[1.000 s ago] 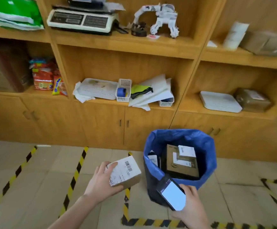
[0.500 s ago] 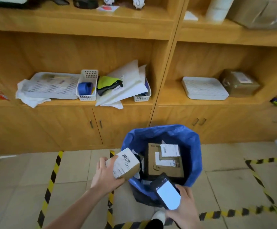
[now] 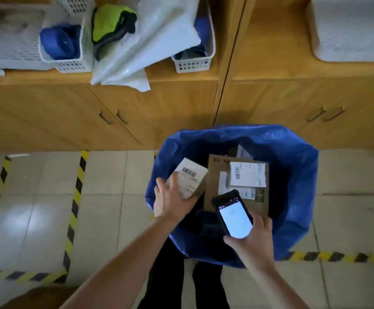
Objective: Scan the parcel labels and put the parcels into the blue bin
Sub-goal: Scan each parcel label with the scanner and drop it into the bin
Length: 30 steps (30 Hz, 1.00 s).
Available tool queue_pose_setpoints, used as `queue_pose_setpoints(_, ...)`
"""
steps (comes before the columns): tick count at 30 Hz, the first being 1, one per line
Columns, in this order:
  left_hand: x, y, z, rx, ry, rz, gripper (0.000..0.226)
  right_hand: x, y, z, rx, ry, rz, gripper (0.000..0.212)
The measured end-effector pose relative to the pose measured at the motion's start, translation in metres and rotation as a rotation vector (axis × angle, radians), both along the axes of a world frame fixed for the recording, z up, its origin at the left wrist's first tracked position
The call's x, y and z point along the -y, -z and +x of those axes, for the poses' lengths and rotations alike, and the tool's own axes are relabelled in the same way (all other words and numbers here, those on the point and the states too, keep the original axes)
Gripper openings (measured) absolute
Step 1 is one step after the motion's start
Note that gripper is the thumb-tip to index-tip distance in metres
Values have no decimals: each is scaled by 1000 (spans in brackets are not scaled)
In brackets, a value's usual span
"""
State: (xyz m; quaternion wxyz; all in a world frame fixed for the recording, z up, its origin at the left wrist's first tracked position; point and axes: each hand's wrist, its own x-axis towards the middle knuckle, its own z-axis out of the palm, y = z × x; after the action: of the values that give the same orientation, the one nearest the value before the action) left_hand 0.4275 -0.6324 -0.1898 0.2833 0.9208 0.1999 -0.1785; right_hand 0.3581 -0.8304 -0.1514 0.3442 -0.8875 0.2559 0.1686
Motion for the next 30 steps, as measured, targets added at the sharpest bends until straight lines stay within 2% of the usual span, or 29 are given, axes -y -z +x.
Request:
queue_pose_setpoints(7,17,110,48,-50,-8,59,84,-12,96,20,-15,113,52,84)
queue_pose_setpoints(13,19,154,69,-34,-5,66,89,-23,135,28,-10,164,56,86)
queue_pose_setpoints(19,13,161,88,-108,13,49,95,-37,137,37,-14,189,40,87)
queue_pose_setpoints(23,9,156,91,-217,164,-11,98,-44,126,44,-18,206,38,87)
queue_pose_setpoints(30,-18,111,74,-163,347,48,93,-56,81,45,15,157,41,85)
